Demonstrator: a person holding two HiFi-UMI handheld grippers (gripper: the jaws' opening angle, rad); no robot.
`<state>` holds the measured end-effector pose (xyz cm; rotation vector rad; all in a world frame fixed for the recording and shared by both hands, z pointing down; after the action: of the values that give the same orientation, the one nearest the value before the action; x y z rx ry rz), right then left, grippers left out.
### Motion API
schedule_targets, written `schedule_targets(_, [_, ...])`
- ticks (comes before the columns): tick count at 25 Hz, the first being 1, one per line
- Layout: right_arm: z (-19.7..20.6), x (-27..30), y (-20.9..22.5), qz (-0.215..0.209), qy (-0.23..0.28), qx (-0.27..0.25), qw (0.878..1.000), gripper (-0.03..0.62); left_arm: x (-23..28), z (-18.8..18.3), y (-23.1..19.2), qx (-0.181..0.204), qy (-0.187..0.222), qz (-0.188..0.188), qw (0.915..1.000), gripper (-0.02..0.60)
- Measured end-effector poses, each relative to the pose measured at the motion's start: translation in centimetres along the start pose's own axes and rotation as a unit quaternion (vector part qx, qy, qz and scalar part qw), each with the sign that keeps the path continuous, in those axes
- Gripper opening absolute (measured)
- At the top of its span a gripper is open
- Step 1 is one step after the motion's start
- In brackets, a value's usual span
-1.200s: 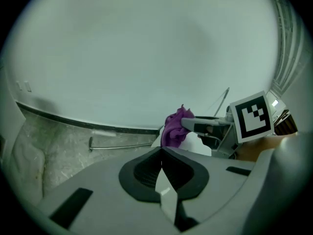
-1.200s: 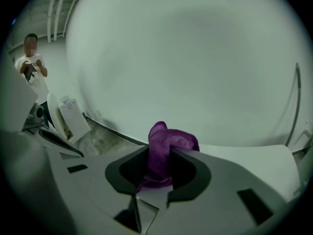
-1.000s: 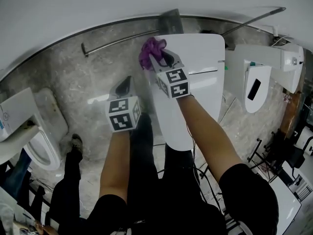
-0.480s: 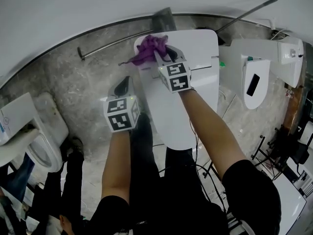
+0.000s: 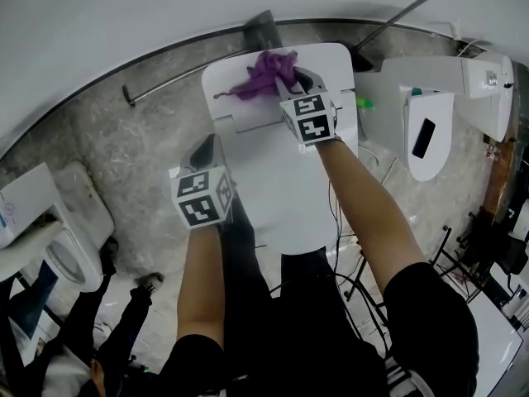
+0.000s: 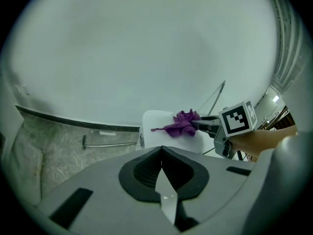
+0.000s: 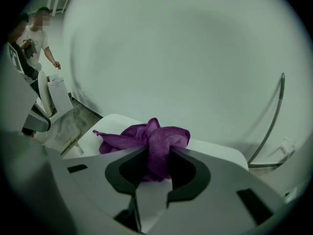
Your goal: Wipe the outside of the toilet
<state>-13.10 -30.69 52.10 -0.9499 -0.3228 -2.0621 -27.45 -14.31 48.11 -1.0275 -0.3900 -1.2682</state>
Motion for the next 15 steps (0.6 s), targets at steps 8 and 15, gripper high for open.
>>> schedule_targets(8, [3.3, -1.6, 7.3, 0.024, -0.021, 0.007, 0.999, 0.109, 2.8, 0.6, 5.9, 0.019, -0.012, 0.018, 0.9996, 0.009])
schedule_targets(15, [6.2, -3.2, 13.2, 0.035, -0.022, 0.042, 0.998, 0.109, 5.3, 1.3, 10.8, 0.05, -0.03, 0.033, 0.9978, 0.009])
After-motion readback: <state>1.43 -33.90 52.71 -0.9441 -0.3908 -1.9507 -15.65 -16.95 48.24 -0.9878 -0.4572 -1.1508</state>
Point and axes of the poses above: the fingertips, and each gripper's own axes: x forward along the fingers, y to its right, z out of its underside, the point moved 1 cm from there along -x, backward along the fingers, and after that the axes turned 4 degrees about z, right-handed, at the moved point
